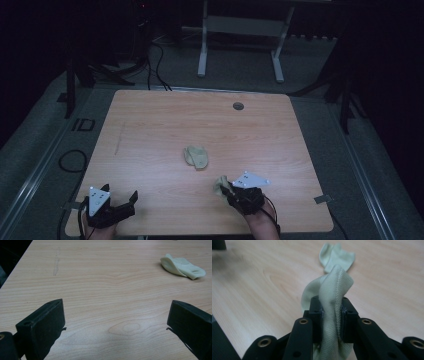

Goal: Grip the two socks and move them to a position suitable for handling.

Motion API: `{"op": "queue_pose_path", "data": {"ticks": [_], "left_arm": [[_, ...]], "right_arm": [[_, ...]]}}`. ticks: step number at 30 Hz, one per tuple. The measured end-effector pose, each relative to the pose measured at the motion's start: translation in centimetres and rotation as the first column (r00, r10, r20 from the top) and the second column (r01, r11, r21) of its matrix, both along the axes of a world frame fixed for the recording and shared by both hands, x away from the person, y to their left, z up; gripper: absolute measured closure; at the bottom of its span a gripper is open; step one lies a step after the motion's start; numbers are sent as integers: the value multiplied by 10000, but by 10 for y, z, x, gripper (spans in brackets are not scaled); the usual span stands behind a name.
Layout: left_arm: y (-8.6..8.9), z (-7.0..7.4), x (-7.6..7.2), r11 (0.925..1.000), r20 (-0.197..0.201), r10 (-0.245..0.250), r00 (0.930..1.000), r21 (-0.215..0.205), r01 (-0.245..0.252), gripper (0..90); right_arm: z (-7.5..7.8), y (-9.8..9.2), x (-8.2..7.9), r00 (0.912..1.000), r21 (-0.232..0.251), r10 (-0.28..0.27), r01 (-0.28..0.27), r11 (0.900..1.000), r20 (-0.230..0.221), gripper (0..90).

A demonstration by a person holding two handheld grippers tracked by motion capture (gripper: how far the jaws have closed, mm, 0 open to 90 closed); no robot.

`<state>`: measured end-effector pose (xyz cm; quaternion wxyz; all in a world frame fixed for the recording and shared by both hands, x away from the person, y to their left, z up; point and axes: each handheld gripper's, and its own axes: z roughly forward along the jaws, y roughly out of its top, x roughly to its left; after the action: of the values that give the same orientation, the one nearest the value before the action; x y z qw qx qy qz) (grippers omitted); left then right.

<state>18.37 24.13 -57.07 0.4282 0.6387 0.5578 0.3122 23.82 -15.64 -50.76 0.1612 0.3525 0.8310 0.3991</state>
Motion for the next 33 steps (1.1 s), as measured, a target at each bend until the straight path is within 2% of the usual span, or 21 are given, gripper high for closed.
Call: {"op": "queue_pose_path", "data": {"ticks": [5,7,9,10,14,17,19,22,24,25,27,30,31,32,33], "left_arm": [[-5,0,0,9999,-4,-87,10000,65,87,16],[-8,0,1,9996,-60,-230,9997,132,231,15],[-11,0,1,9991,-9,-365,9993,201,365,16],[-13,0,1,9989,9,-427,9991,217,427,16],[-18,0,1,9974,16,-636,9980,331,635,15],[-19,0,1,9971,66,-721,9974,235,719,15],[-19,0,1,9970,56,-748,9972,189,747,16],[-22,-1,1,9958,-2,-892,9960,183,892,15],[-25,-1,2,9946,-5,-1019,9948,190,1019,15],[-27,-1,2,9935,-20,-1122,9937,186,1122,15],[-31,1,2,9909,30,-1349,9909,56,1348,15],[-40,5,2,9839,7,-1789,9839,-30,1789,15],[-46,7,2,9814,44,-1916,9815,87,1916,15],[-51,9,1,9779,107,-2079,9781,238,2076,16],[-57,12,0,9719,207,-2346,9719,272,2340,23]], "right_arm": [[-20,4,-2,9994,-85,-193,191,9998,-273,753],[-27,8,-1,9994,-296,-310,306,9991,-129,752],[-32,13,2,9993,-329,-260,251,9991,-280,749],[-34,15,2,9993,-347,-329,323,9989,-173,749],[-43,26,5,9993,-449,-152,136,9989,-342,743],[-53,35,5,9991,-662,-104,76,9978,-422,742],[-57,37,5,9992,-784,-163,135,9968,-362,740],[-61,41,1,9996,-904,-294,296,9955,35,725],[-62,41,-1,9994,-832,-332,335,9960,51,678],[-61,41,-2,9996,-798,-260,254,9965,-65,622],[-56,38,-2,9986,-342,-134,116,9993,-506,545],[-34,28,-5,9998,1,-185,185,9998,-112,508],[-25,22,-5,9998,155,-203,202,9997,36,508],[-16,17,-5,9994,274,-261,254,9993,242,504],[-8,12,-4,9993,352,-202,191,9992,318,496]]}}
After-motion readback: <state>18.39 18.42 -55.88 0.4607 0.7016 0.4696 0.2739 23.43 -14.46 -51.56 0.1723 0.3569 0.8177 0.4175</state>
